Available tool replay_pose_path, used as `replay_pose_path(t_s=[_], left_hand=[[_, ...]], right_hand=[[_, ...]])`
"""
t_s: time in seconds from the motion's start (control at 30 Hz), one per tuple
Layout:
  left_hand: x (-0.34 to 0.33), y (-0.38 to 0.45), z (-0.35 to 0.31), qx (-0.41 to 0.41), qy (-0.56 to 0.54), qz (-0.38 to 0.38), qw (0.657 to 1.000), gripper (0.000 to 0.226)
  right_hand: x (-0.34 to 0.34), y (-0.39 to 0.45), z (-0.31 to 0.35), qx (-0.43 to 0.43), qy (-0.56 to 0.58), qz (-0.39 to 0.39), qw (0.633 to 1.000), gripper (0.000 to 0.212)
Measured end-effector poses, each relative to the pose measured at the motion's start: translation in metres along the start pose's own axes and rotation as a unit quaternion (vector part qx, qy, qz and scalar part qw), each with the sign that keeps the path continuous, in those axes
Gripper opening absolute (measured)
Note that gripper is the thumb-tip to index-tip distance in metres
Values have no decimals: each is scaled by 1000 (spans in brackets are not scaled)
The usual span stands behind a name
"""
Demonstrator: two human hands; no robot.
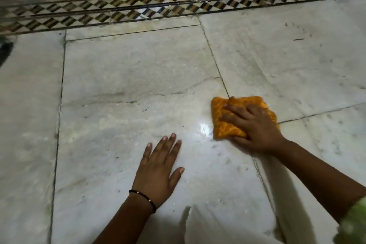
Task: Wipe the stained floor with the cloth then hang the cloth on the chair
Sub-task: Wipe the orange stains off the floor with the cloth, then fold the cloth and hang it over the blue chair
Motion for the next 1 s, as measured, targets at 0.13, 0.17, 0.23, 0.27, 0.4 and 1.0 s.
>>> replay_pose_path(t_s=[0.13,0.17,0.23,0.27,0.4,1.0], left_hand=[[-1,-2,-1,9,-6,-11,1000,60],[0,-1,-1,8,-4,-16,1000,59],[2,-1,-3,3,-4,-21,1000,58],[3,0,-4,2,-6,-23,1000,58],[16,-12,12,56,-57,-40,996,55],[72,59,57,237,-369,-206,875,66]], right_hand=[[14,25,-57,-261,-45,-77,961,59],[10,44,-49,-270,-40,-68,960,57],[-1,83,-13,-228,-19,-30,973,54],[-4,100,9,-184,-19,-16,983,54],[-23,109,101,38,-5,45,998,58],[19,73,115,-493,778,98,376,61]])
Point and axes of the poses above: each hand's wrist, its own y-axis towards the middle knuckle, its own x-axis out of the back of the hand, z = x × y, the point moved 10 cm from there along y, towards the middle knuckle, and after that the axes turned 12 degrees about -z, right-handed, at the moved point
